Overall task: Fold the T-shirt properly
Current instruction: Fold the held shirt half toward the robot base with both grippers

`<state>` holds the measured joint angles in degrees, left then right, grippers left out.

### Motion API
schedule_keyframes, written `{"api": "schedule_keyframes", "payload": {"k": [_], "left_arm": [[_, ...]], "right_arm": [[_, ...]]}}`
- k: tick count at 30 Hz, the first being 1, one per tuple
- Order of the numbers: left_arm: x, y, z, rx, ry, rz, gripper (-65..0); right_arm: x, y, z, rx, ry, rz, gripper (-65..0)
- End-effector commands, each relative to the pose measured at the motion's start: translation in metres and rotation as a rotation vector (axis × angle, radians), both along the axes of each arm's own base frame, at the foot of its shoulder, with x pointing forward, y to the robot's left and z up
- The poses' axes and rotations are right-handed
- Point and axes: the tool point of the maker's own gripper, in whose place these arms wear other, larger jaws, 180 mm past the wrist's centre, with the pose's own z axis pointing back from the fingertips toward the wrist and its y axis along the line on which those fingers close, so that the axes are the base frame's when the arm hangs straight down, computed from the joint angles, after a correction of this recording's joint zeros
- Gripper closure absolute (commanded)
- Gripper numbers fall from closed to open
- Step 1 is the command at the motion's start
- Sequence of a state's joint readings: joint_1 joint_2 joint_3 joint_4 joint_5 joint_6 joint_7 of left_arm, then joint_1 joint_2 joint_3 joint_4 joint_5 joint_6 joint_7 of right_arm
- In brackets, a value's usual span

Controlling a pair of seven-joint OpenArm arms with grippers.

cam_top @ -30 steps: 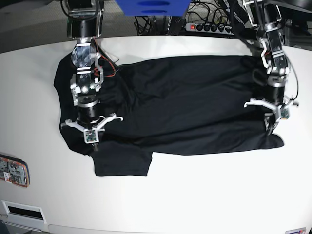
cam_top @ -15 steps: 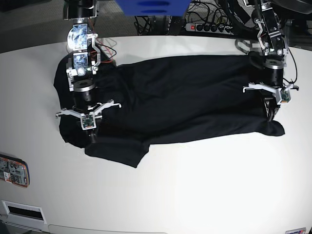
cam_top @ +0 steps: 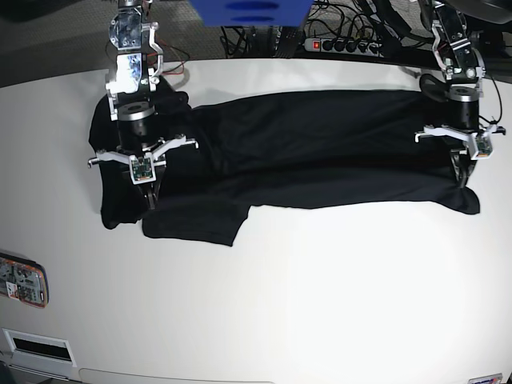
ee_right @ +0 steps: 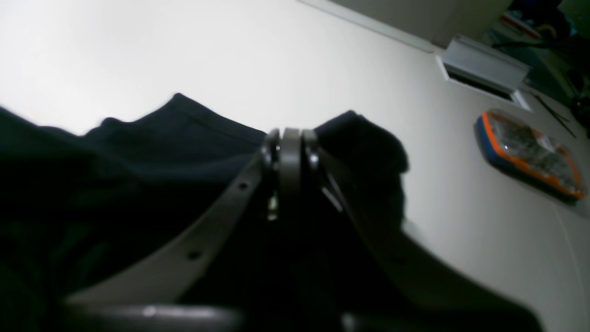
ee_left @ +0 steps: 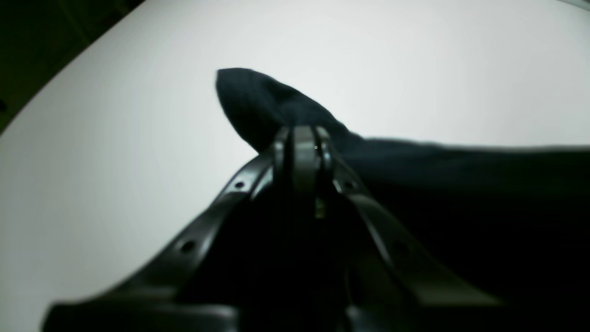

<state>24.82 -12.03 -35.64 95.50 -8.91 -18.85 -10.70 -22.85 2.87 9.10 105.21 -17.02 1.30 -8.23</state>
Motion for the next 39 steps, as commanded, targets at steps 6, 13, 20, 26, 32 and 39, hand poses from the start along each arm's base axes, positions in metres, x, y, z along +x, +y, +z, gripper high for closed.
{"api": "schedule_keyframes", "payload": {"k": [6, 13, 20, 26, 32, 39], "left_arm": [[-0.01, 0.005, 0.034, 0.063, -0.073, -0.006, 0.0], [-0.018, 0.002, 0.029, 0.063, -0.049, -0.015, 0.0], [-0.031, -0.001, 0.025, 0.07, -0.014, -0.025, 0.0], [-0.047, -0.014, 0.004, 0.017, 0.038, -0.016, 0.0], [-0.056, -0.014, -0.005, 0.001, 0.065, -0.002, 0.0], [-0.064, -0.011, -0.019, -0.005, 0.107, 0.008, 0.0]], "right_arm": [[-0.006, -0.002, 0.012, -0.007, -0.019, -0.007, 0.0], [-0.028, -0.017, 0.001, -0.028, 0.034, -0.04, 0.0], [-0.036, -0.017, -0.001, -0.029, 0.048, -0.041, 0.0], [-0.037, -0.017, -0.002, -0.031, 0.051, -0.042, 0.0], [-0.05, -0.03, -0.007, -0.048, 0.083, -0.072, 0.0], [-0.063, -0.047, -0.015, -0.086, 0.122, -0.092, 0.0]]}}
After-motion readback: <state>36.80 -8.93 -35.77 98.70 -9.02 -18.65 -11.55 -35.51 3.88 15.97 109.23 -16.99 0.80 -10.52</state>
